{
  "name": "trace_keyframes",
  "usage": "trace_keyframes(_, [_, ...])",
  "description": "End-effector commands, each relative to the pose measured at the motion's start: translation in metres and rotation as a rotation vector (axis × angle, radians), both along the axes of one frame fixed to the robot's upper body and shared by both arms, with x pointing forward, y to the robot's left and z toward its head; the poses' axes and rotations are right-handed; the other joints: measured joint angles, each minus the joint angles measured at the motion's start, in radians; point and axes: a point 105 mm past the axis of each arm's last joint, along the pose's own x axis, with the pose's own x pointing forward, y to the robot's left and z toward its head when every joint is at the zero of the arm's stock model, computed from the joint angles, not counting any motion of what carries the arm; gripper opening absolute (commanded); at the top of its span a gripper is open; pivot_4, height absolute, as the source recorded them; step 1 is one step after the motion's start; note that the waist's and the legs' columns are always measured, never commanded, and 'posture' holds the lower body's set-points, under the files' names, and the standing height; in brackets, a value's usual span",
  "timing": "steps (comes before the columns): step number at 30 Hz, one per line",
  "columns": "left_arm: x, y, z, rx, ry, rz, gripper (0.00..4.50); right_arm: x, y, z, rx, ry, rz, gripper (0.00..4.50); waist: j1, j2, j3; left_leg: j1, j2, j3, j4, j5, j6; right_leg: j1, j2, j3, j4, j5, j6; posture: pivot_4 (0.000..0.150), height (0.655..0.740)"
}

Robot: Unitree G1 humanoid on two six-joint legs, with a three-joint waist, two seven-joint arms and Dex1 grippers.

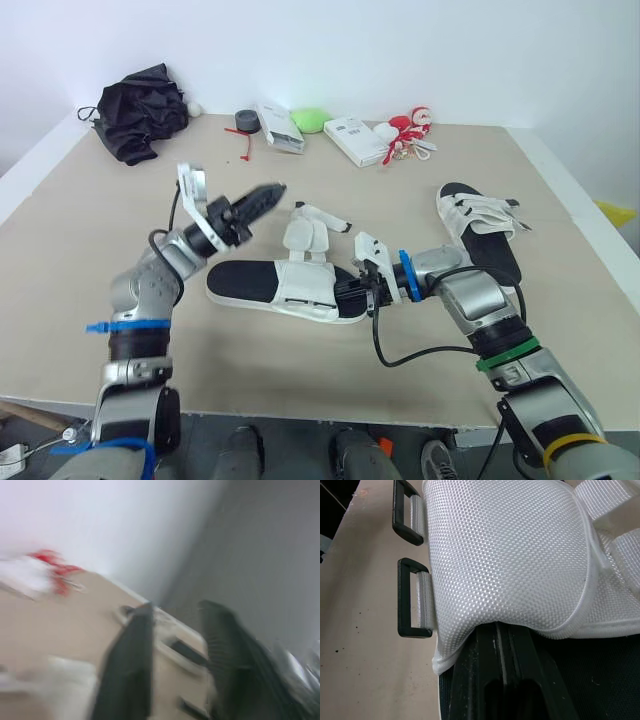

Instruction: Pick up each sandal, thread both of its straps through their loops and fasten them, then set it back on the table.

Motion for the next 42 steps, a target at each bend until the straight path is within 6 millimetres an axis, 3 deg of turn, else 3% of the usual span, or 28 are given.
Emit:
trace_keyframes(1, [0.025, 0.016, 0.001, -0.090, 0.161, 0.099, 3.26, -0.004, -0.008, -0.024, -0.072, 0.073, -0.022, 0.00, 0.000, 0.000, 0.000, 0.000, 0.000, 0.000, 0.000, 0.000, 0.000, 0.000, 0.000, 0.000, 0.000, 0.000, 0.000, 0.150, 0.7380])
trace_keyframes(6, [0.047, 0.018, -0.039, -0.101, 0.549, 0.095, 3.40, -0.004, -0.008, -0.023, -0.068, 0.073, -0.026, 0.00, -0.001, 0.000, 0.000, -0.001, 0.000, -0.001, 0.000, 0.000, 0.000, -0.001, 0.000, -0.001, 0.000, 0.000, 0.001, 0.150, 0.7380])
trace_keyframes(11, [0.049, 0.012, -0.062, -0.104, 0.726, 0.055, 3.40, -0.005, -0.009, -0.023, -0.065, 0.076, -0.031, 0.00, -0.001, 0.000, 0.000, -0.002, -0.001, -0.001, 0.000, 0.000, 0.000, -0.001, 0.000, -0.001, 0.000, 0.000, 0.001, 0.150, 0.7380])
trace_keyframes(27, [0.052, -0.037, -0.058, -0.203, 0.814, -0.086, 3.40, -0.006, -0.009, -0.022, -0.060, 0.078, -0.040, 0.00, -0.001, -0.001, 0.000, -0.002, -0.001, -0.001, 0.000, 0.000, -0.001, -0.002, 0.000, -0.002, 0.000, 0.000, 0.001, 0.150, 0.7380])
trace_keyframes(42, [0.050, -0.054, -0.049, -0.252, 0.823, -0.151, 3.40, -0.005, -0.009, -0.022, -0.058, 0.077, -0.051, 0.00, -0.002, -0.001, 0.000, -0.002, -0.001, -0.001, 0.000, -0.001, -0.002, -0.002, -0.001, -0.002, 0.000, -0.001, 0.001, 0.150, 0.7380])
